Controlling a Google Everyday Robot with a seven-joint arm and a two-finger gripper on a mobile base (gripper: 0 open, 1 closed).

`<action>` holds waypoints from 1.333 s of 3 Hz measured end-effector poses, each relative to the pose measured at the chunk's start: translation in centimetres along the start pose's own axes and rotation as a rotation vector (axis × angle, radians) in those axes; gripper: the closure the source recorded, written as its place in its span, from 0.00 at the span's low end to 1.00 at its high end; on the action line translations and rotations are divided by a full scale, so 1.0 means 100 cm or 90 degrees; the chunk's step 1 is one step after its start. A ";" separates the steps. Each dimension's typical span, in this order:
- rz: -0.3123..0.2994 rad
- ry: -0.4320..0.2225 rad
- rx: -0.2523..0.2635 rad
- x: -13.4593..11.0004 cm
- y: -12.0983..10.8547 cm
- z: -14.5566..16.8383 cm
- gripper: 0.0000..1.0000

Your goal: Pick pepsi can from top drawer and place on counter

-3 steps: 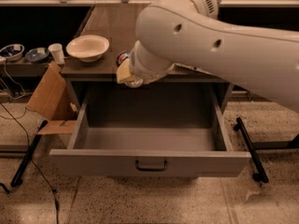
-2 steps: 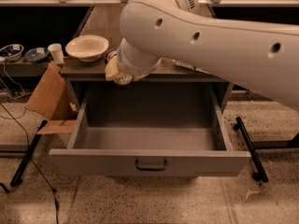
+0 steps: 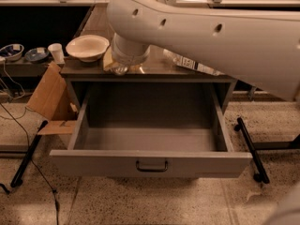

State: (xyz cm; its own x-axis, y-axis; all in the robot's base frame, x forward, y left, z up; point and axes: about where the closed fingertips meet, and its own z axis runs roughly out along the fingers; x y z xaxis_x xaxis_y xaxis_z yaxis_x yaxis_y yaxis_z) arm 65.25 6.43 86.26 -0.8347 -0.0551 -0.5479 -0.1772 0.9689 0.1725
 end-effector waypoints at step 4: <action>0.127 -0.022 0.102 -0.037 -0.052 0.027 0.82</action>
Offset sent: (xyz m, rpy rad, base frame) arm 0.0581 -0.0437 -0.0095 -0.0020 0.0024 -0.2587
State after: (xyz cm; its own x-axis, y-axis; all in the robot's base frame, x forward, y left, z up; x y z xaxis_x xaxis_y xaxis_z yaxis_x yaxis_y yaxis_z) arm 70.69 2.27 85.15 -0.8258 0.1468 -0.5445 0.0769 0.9858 0.1492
